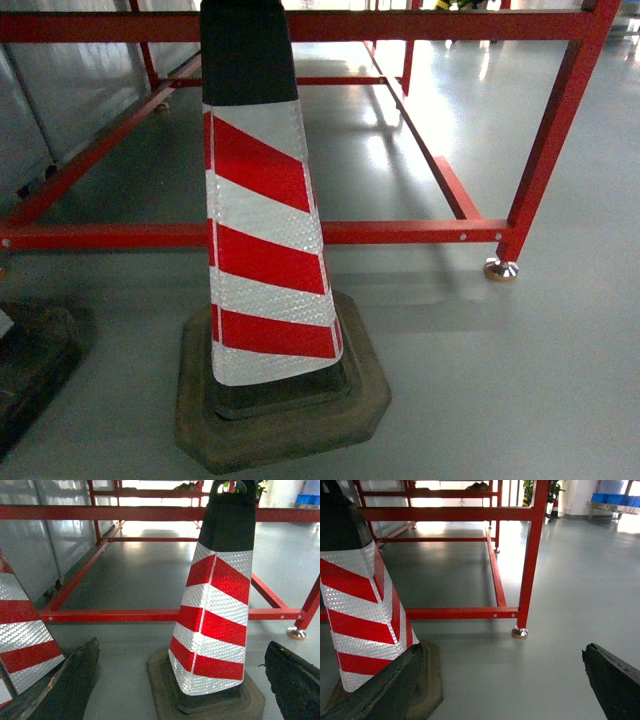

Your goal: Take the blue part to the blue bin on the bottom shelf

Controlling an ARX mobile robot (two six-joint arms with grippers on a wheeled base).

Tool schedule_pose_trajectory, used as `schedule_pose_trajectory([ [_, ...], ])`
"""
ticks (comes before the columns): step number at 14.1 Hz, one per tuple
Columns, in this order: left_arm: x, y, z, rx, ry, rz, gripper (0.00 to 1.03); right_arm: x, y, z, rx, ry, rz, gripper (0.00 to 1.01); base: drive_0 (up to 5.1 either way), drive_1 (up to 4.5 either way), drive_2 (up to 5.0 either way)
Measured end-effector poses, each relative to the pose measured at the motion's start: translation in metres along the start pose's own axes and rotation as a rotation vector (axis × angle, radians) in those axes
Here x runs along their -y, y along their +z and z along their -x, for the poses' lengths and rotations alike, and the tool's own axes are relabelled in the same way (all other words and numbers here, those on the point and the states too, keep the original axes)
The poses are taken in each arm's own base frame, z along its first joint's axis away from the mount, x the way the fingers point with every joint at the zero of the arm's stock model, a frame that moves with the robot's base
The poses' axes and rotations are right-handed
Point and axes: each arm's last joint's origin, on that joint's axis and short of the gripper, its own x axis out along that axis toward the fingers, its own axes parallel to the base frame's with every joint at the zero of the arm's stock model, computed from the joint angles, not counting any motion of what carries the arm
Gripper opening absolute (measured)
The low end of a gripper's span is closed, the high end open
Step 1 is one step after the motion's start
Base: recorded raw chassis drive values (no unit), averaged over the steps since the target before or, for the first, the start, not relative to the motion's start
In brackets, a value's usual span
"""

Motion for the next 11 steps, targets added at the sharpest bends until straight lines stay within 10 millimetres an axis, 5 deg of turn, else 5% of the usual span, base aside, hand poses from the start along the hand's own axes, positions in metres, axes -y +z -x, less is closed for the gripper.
schedule_pose_trajectory([
  [11, 0.0, 0.0, 0.0, 0.0, 0.0, 0.0, 0.98, 0.0, 0.0, 0.0, 0.0, 0.0, 0.0, 0.98, 0.0, 0.0, 0.0],
])
